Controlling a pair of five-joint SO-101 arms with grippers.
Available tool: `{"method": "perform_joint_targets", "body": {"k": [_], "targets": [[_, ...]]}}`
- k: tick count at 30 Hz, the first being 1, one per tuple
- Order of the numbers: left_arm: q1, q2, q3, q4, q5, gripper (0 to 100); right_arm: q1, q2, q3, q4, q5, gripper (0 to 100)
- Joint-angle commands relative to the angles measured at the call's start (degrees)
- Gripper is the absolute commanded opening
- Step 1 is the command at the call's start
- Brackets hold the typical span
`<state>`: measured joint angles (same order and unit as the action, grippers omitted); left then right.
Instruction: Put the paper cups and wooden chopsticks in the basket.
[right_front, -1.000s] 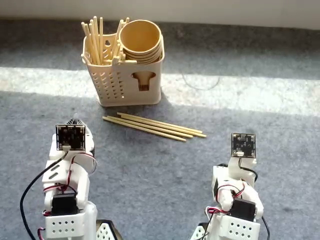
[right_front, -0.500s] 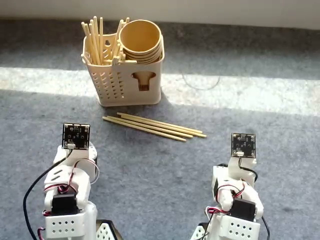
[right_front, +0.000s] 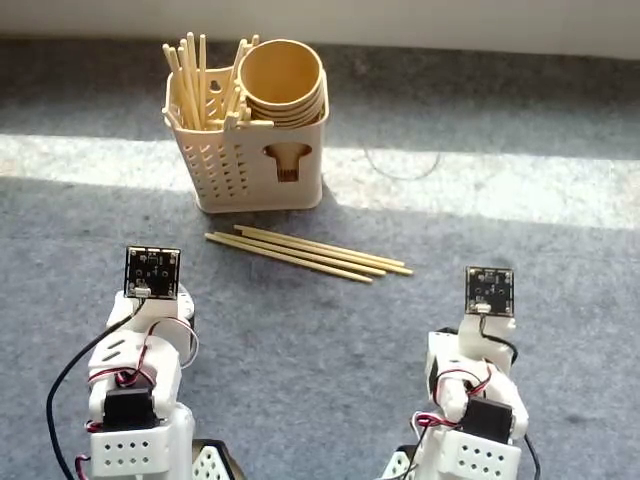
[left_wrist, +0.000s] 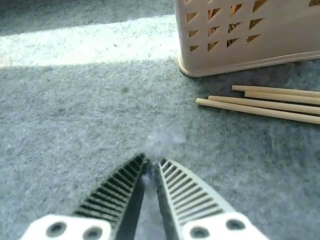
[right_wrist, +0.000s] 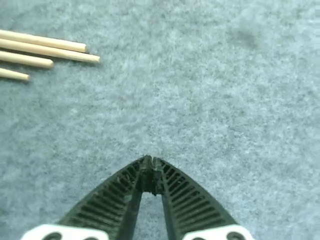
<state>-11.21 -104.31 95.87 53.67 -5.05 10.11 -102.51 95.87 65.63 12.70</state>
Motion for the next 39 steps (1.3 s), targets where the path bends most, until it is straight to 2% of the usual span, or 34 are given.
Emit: {"method": "perform_joint_targets", "body": {"k": [1,3,5,8,10,15,22,29,33,39], "targets": [[-0.6,-0.8,1.3,0.2,-0.5,1,3.5,-0.2,-0.4,-1.4,-0.2,1.5],[-2.2,-0.8,1.3,-0.2,-0.4,1,3.7,-0.2,-4.3,-1.4,-0.1,1.5],[-6.5,-0.8,1.3,-0.4,-0.4,1,3.7,-0.2,-7.1,-1.3,1.1,1.8],[-13.1,-0.8,1.3,-4.0,-0.4,1,3.6,-0.2,-10.5,-1.0,8.2,1.9],[-15.2,-0.8,1.3,-4.5,-0.4,1,2.5,-0.1,-12.7,-0.9,10.1,1.9],[-15.3,-0.8,1.3,-4.3,-0.4,2,-1.9,0.5,-18.0,-0.7,10.1,1.9],[-15.3,-0.8,1.3,-4.3,-0.4,2,-8.6,1.7,-30.1,5.6,10.1,2.0],[-15.7,-0.8,1.3,-4.6,-0.4,2,-14.3,16.4,-37.8,6.5,10.4,2.0],[-15.8,-0.8,1.3,-4.6,-0.4,2,-20.6,24.5,-40.5,6.4,13.0,2.0],[-15.8,-0.8,1.3,-4.6,-0.4,2,-29.9,35.1,-44.0,5.8,13.2,2.0]]}}
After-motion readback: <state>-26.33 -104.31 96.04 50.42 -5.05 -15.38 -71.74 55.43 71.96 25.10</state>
